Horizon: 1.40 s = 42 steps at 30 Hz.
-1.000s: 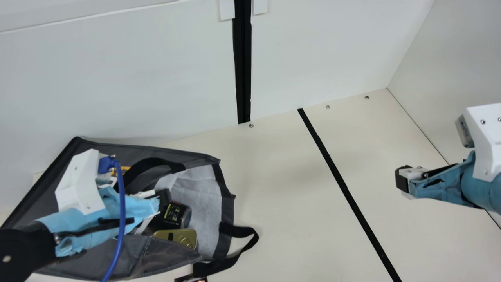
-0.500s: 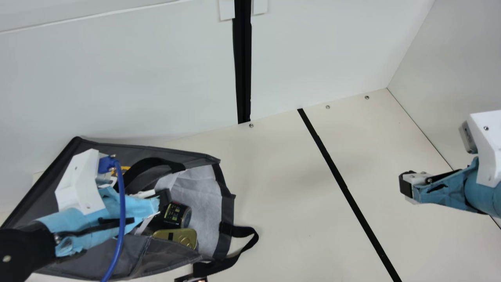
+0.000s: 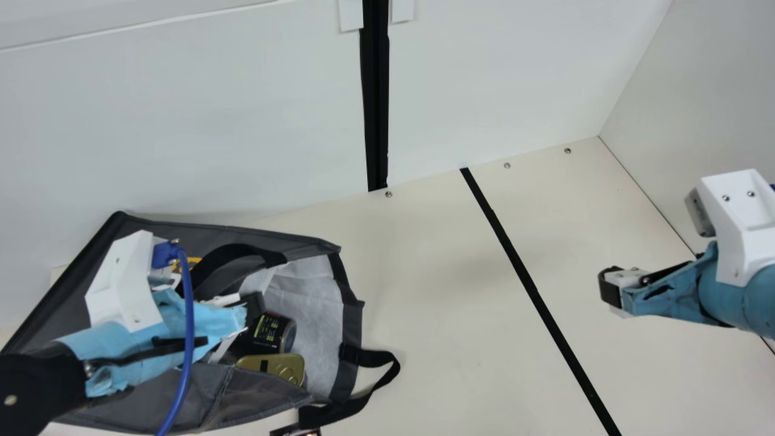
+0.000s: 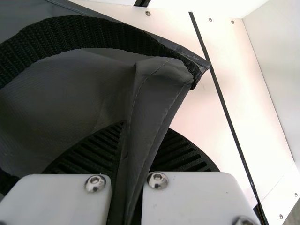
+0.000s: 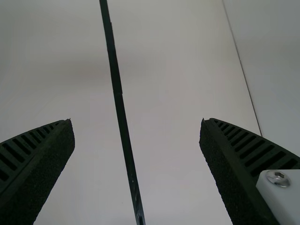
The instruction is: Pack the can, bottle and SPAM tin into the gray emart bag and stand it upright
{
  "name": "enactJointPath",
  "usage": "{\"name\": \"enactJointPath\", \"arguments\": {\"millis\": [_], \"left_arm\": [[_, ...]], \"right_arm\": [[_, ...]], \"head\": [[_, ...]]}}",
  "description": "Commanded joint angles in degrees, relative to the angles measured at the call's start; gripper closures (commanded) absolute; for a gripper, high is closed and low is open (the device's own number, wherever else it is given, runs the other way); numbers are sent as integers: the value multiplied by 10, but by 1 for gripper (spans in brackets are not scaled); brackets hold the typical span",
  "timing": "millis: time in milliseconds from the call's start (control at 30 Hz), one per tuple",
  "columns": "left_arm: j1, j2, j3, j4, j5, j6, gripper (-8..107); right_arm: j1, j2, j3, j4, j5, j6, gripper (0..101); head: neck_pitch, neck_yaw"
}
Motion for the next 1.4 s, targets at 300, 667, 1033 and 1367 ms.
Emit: {"name": "enactJointPath", "arguments": {"millis": [300,667,1033,1367], "left_arm": [[0,0,0,0,0,0,107],[0,0,0,0,0,0,107],[0,0,0,0,0,0,107],[0,0,0,0,0,0,107]], "right_arm": [[40,25,1,29,1,-21,6],[52,61,-3,81,1,-65,6],[60,89,20,149,-18,-127,6],[86,108,63,215,-47,-192,6]], "head": [[-13,0],[-13,0],[-13,0],[-13,0]]}}
